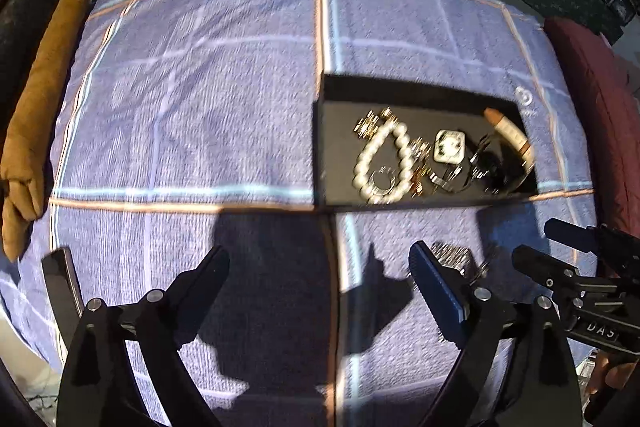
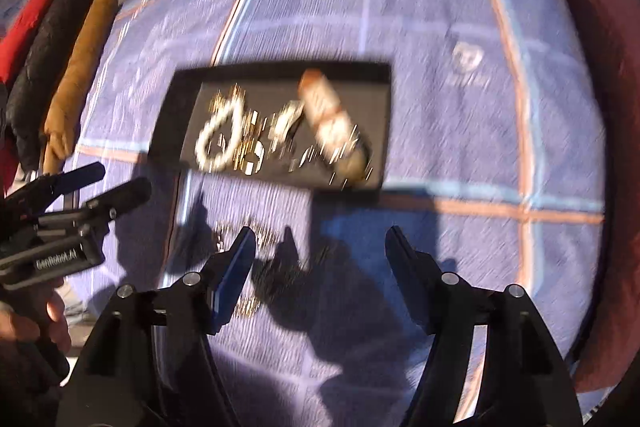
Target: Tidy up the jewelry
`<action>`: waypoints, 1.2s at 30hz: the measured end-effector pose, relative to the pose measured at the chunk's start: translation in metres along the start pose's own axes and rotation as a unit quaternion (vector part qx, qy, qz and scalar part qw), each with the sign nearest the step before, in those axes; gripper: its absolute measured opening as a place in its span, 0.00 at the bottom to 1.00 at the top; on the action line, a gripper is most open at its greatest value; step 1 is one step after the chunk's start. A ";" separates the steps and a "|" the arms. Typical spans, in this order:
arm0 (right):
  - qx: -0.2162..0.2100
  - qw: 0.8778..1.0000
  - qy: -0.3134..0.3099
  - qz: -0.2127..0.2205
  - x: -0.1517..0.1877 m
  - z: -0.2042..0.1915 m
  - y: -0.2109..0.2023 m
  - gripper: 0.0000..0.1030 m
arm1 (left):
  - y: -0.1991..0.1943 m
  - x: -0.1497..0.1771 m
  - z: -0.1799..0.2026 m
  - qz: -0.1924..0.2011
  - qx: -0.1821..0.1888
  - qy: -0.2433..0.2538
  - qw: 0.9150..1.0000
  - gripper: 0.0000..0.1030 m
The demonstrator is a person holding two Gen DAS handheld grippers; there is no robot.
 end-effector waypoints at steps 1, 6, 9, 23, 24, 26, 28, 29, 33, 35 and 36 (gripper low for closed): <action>0.000 1.000 -0.008 -0.015 0.009 -0.006 0.010 0.65 | 0.006 0.008 -0.004 -0.010 -0.006 -0.001 1.000 0.86; 0.017 0.997 -0.058 -0.038 0.027 -0.039 0.045 0.65 | 0.018 0.032 -0.017 -0.031 -0.026 -0.002 0.999 0.86; 0.043 0.996 -0.077 -0.035 0.029 -0.049 0.055 0.65 | 0.016 0.034 -0.017 -0.027 -0.026 0.001 0.999 0.86; 0.043 0.996 -0.062 -0.037 0.038 -0.041 0.050 0.08 | 0.009 0.029 -0.010 -0.015 -0.025 0.014 0.999 0.86; 0.037 0.997 -0.061 -0.038 0.040 -0.041 0.049 0.08 | 0.006 0.032 -0.008 -0.014 -0.025 0.014 0.999 0.86; 0.016 0.998 -0.046 -0.038 0.038 -0.036 0.043 0.08 | 0.005 0.032 -0.006 -0.015 -0.023 0.013 1.000 0.86; -0.018 0.999 -0.017 -0.034 0.037 -0.028 0.035 0.08 | 0.004 0.033 -0.008 -0.014 -0.023 0.014 1.000 0.86; -0.031 0.999 -0.006 -0.028 0.039 -0.025 0.028 0.08 | 0.004 0.034 -0.008 -0.013 -0.022 0.014 1.000 0.86; -0.053 0.998 0.015 -0.013 0.047 -0.012 0.005 0.08 | 0.006 0.036 -0.009 -0.015 -0.019 0.011 1.000 0.86; -0.054 0.998 0.023 -0.007 0.052 -0.006 -0.005 0.08 | 0.006 0.037 -0.010 -0.016 -0.017 0.011 1.000 0.86; -0.054 0.998 0.026 -0.003 0.049 0.001 -0.010 0.08 | 0.006 0.039 -0.008 -0.016 -0.017 0.011 1.000 0.86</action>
Point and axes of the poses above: each gripper's, at about its wrist camera, not at the fingertips, and y roughly the way its jaws point, z to its right, x to its underside, the point moved 5 cm from there along y, roughly the way its jaws point, and after that the axes turned 5 degrees about -x, right-handed, at the moved point
